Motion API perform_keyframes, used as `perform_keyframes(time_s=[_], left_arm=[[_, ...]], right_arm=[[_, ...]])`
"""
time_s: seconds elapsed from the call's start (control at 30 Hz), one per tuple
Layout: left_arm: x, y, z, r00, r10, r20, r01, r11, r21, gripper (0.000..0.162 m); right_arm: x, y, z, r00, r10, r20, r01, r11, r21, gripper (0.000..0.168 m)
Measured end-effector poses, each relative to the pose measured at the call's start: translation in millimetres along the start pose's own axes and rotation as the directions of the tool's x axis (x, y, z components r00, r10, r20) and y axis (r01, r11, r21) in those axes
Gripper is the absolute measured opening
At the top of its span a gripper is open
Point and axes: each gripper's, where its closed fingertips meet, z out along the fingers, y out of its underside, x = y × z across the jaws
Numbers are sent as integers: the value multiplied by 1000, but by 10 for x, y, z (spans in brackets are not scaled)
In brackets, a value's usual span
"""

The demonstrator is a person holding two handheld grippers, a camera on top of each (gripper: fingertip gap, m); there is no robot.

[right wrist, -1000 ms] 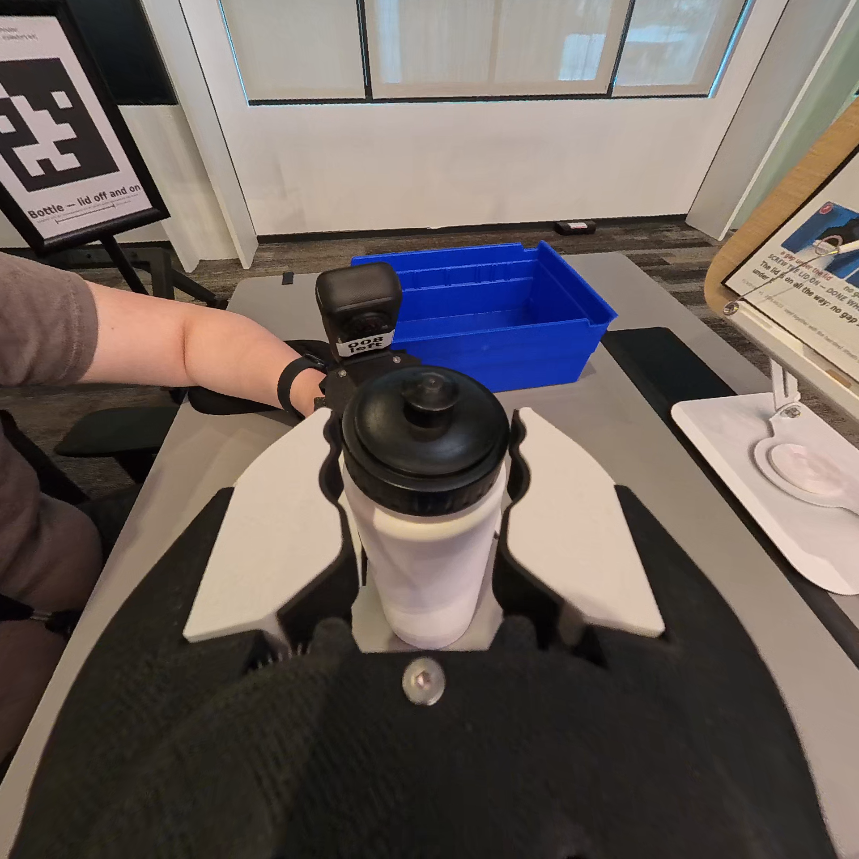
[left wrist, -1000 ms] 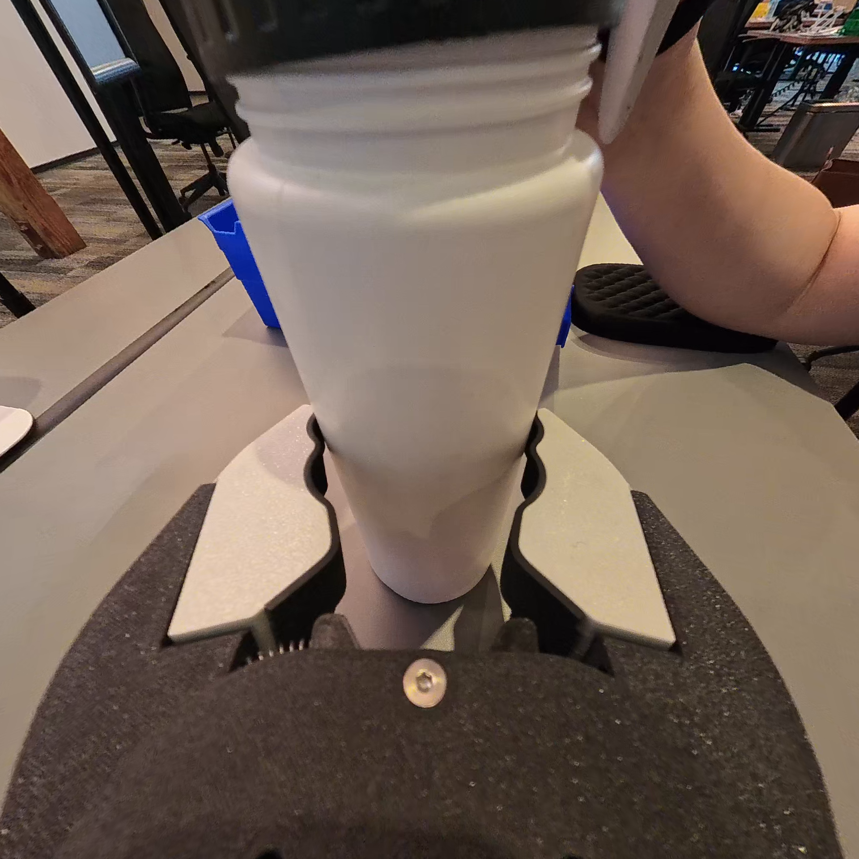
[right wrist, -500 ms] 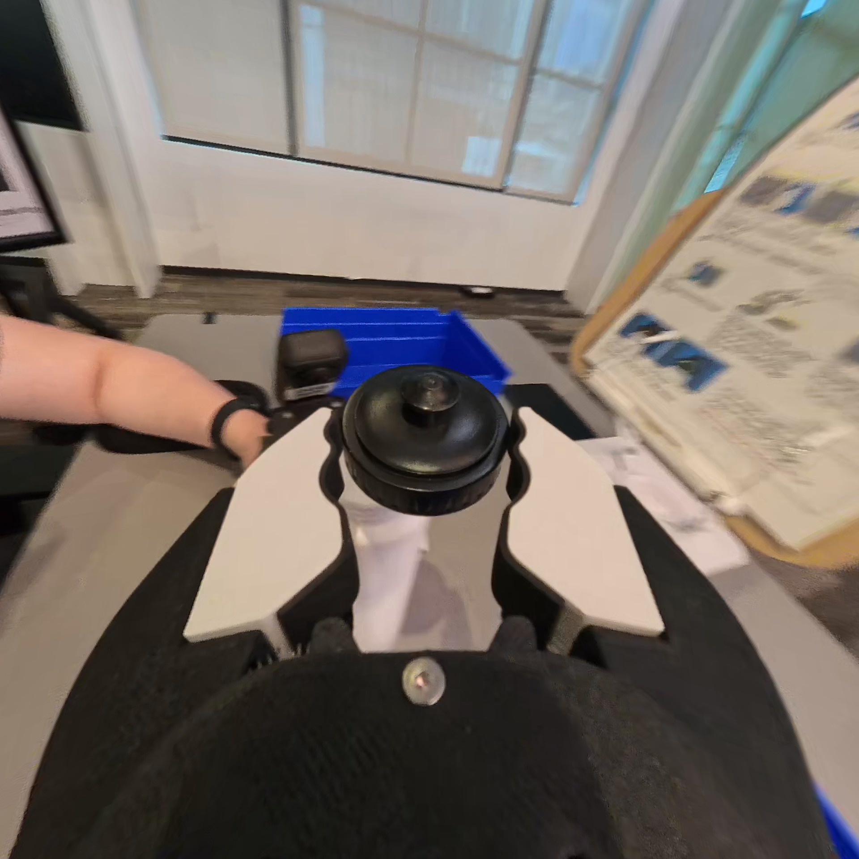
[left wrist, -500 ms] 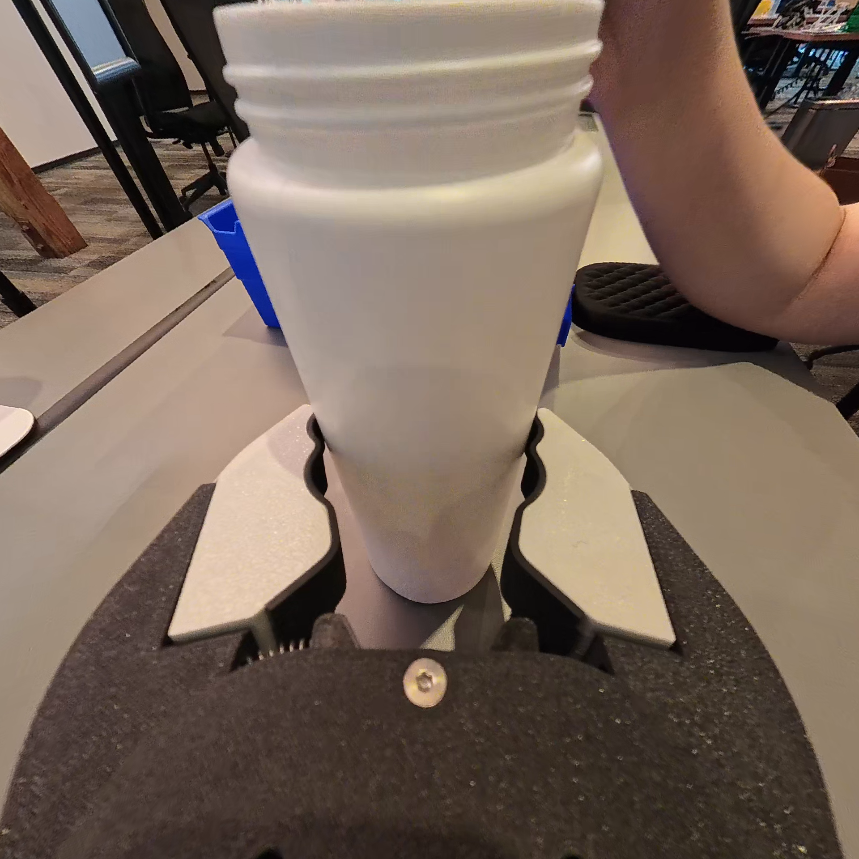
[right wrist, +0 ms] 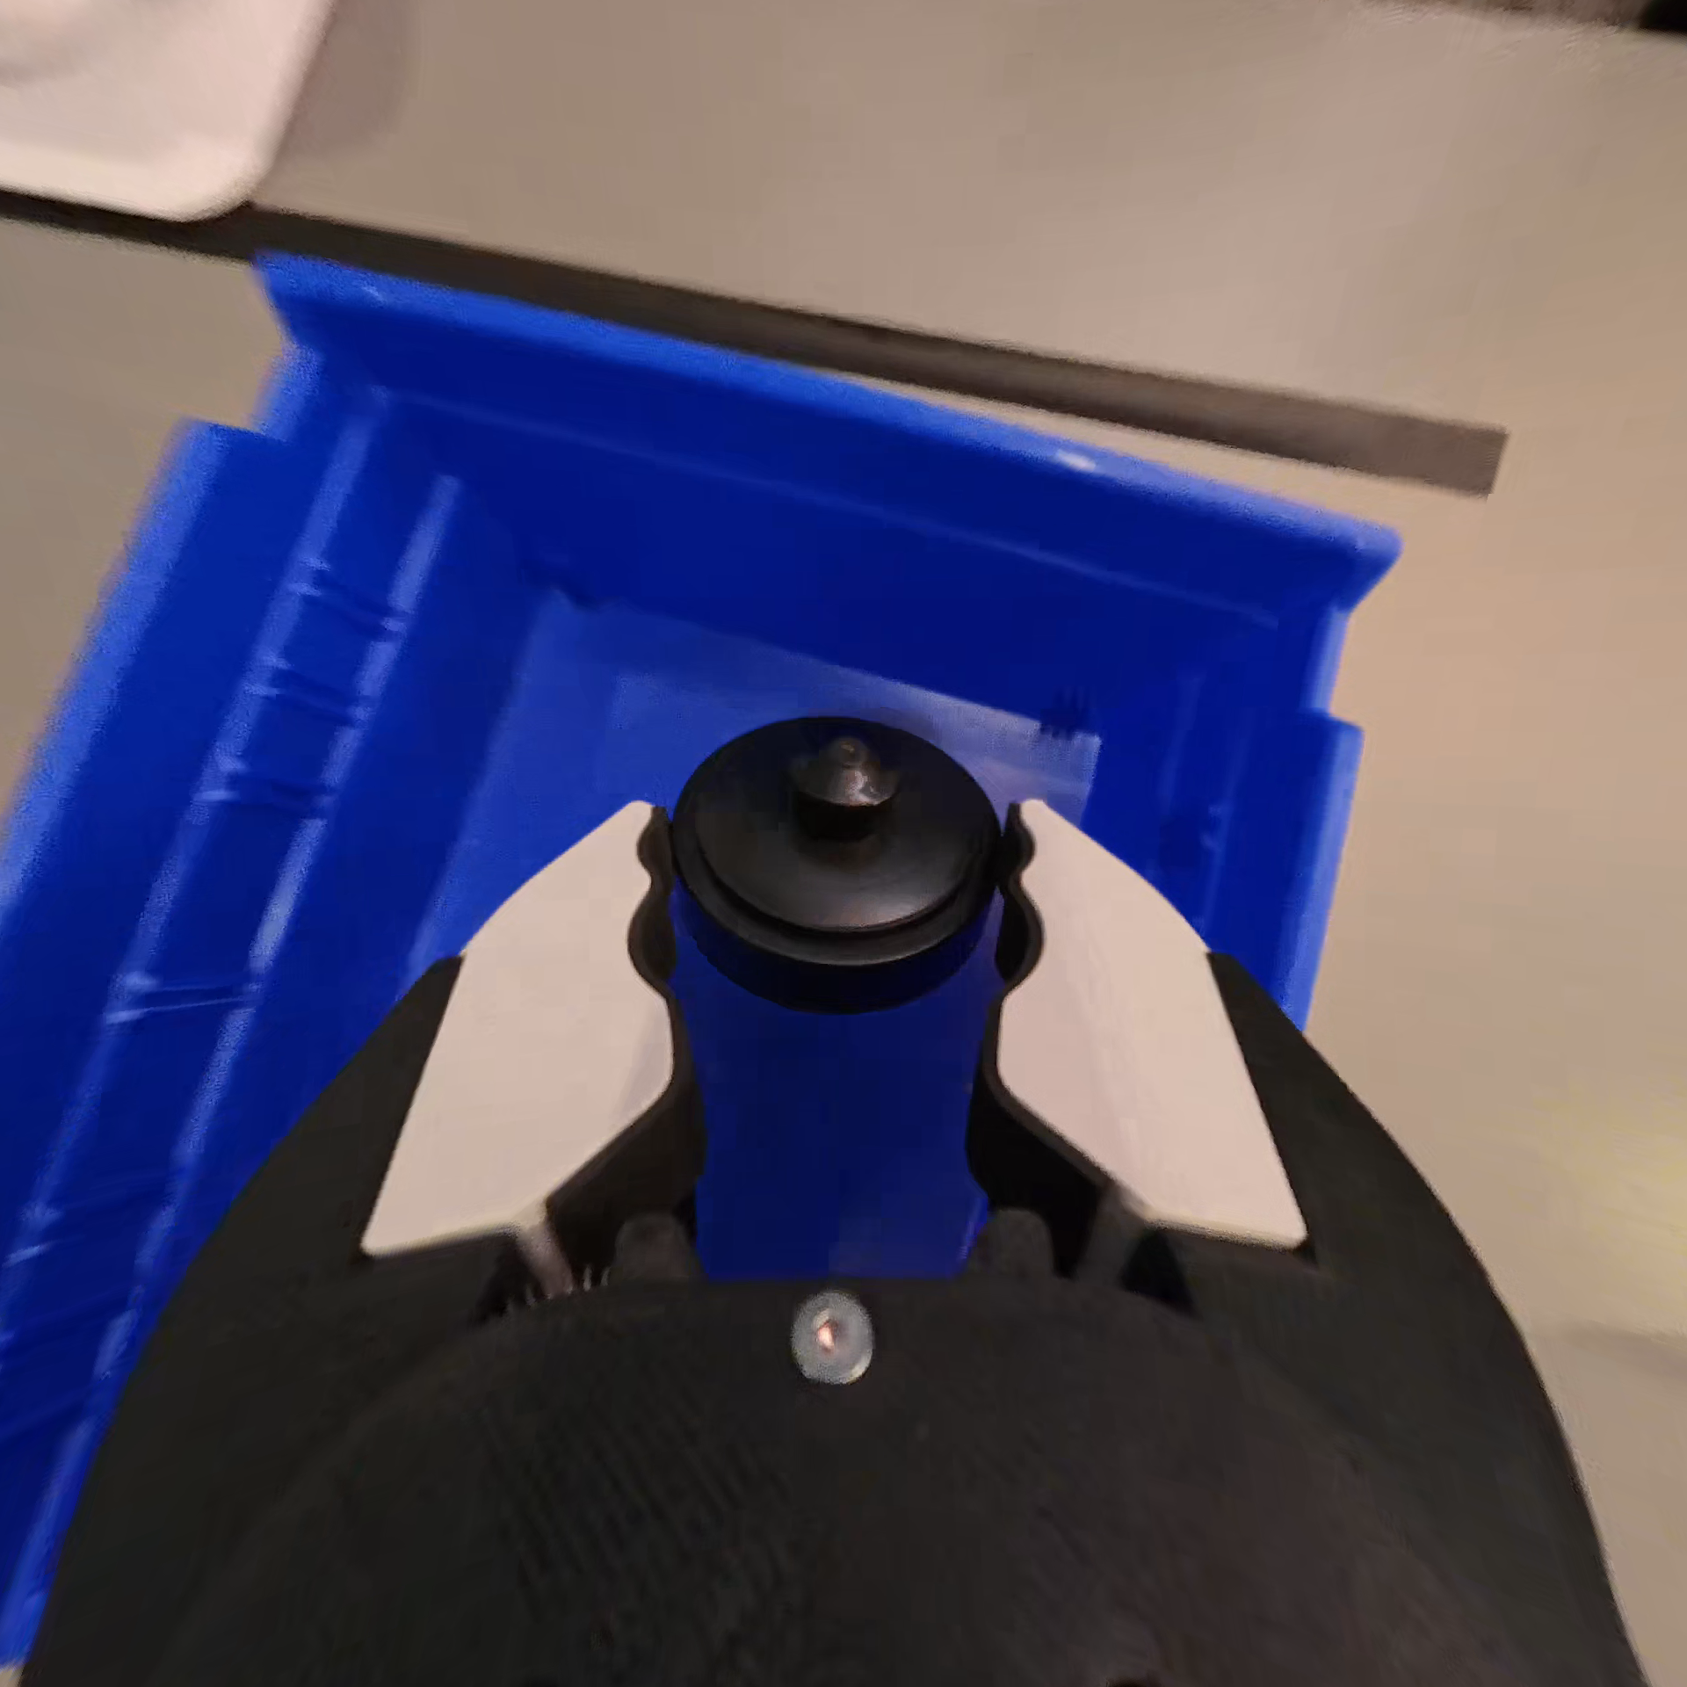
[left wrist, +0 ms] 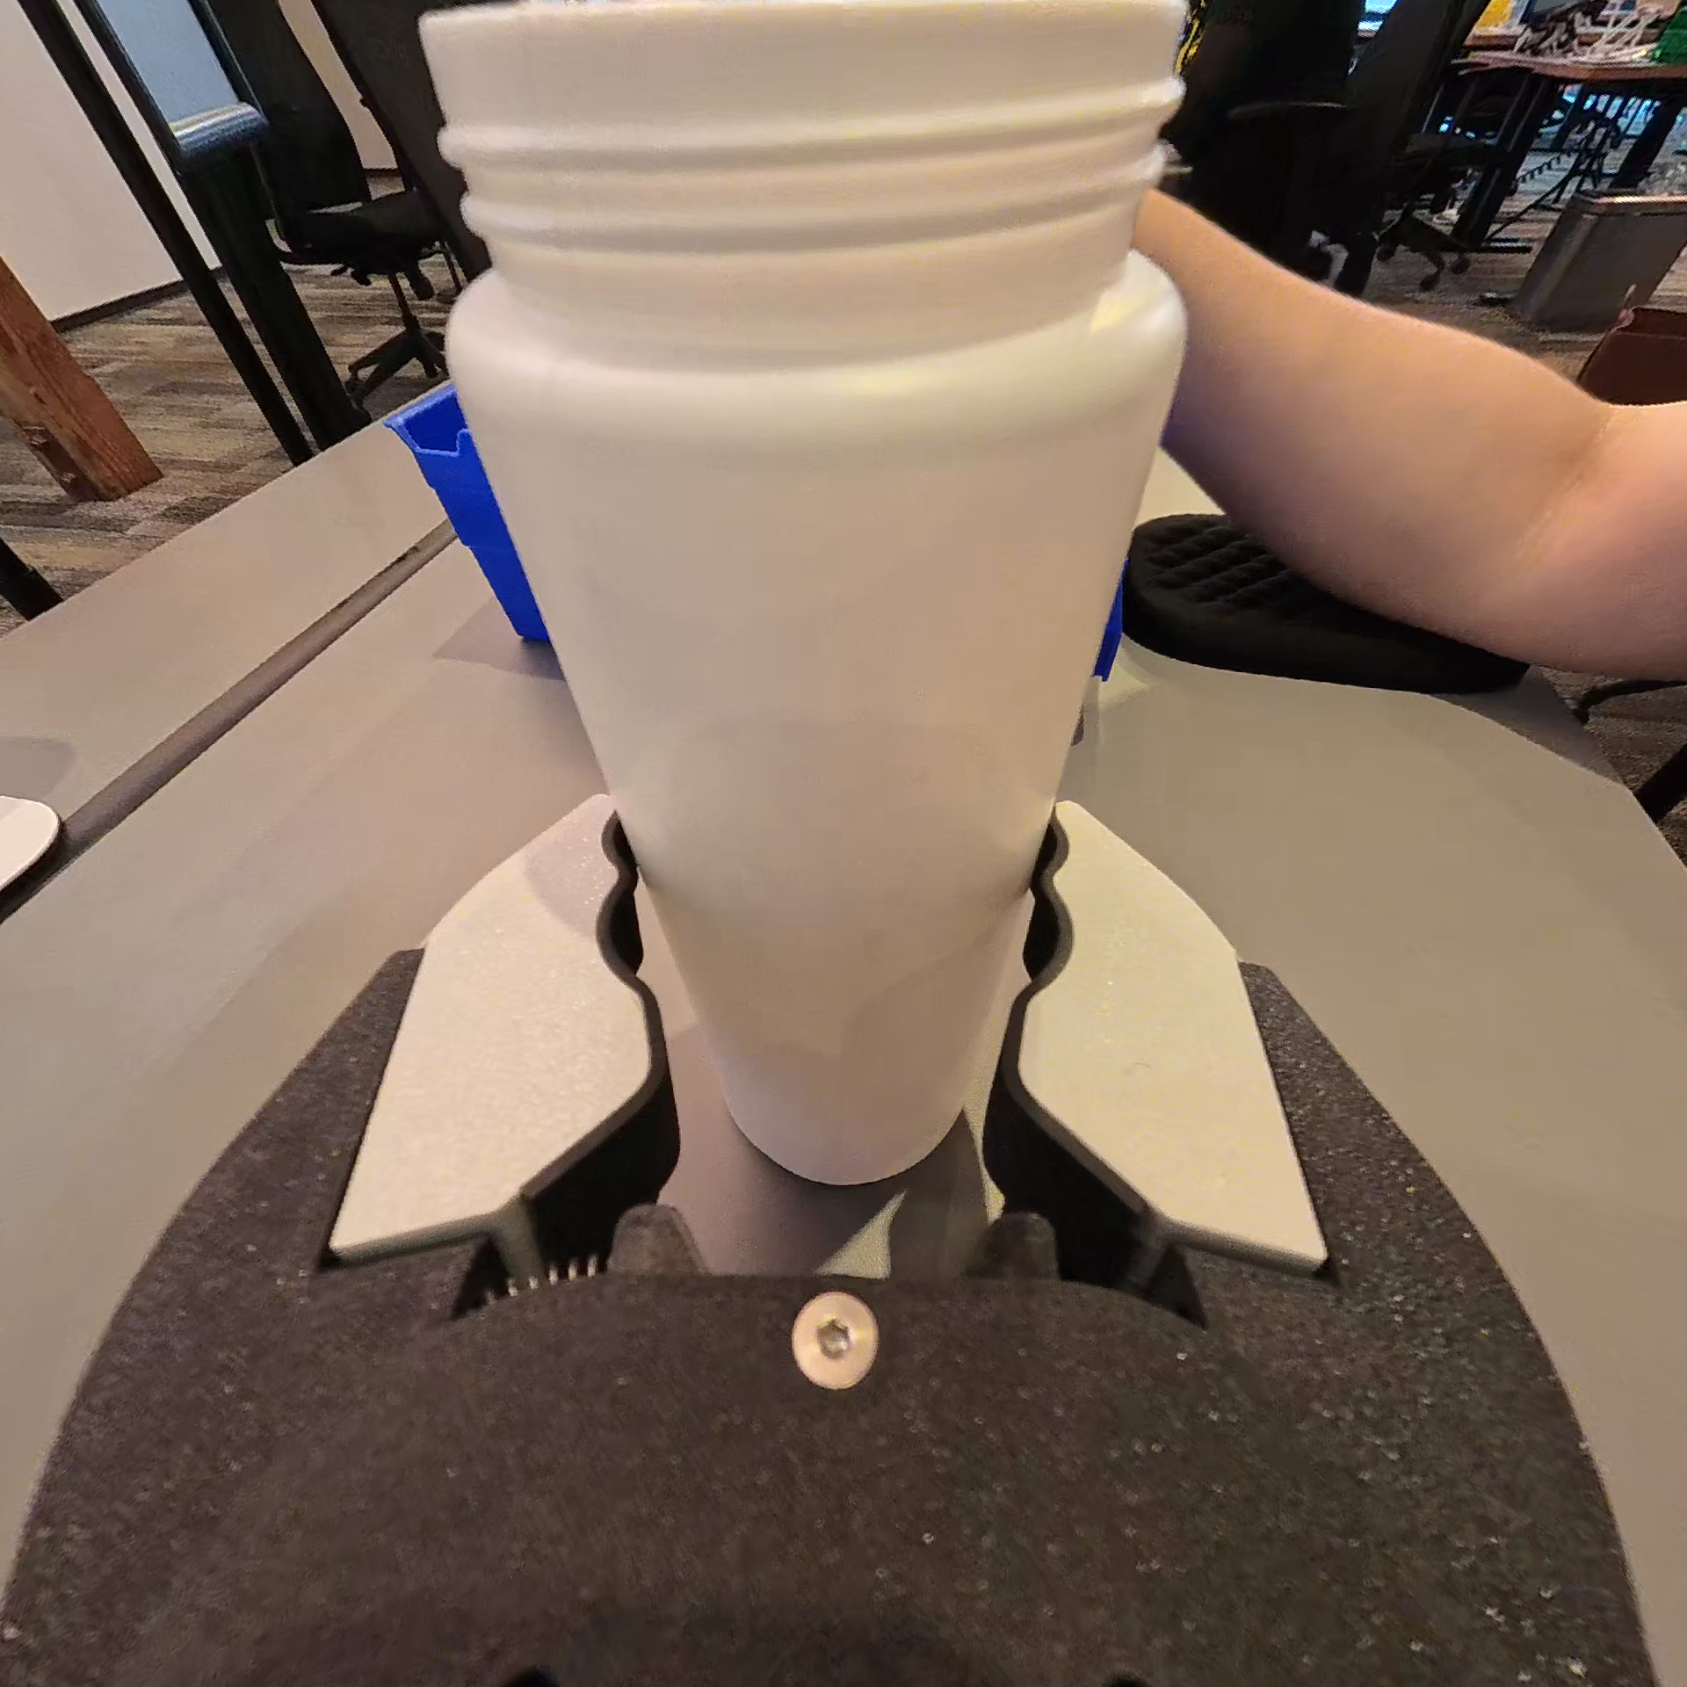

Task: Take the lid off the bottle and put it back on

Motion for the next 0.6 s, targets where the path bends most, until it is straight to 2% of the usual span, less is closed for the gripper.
perform_keyframes(time_s=[0.27, 0.6], left_arm=[[-1, 0, 6, 1000, -1, 0, 1, 1000, 0, 83], [-1, -1, 7, 1000, -1, 0, 1, 1000, -1, 83]], right_arm=[[62, 248, 199, 996, -50, -70, 39, 988, -151, 72], [71, 477, 283, 992, -91, -90, 61, 955, -290, 72]])
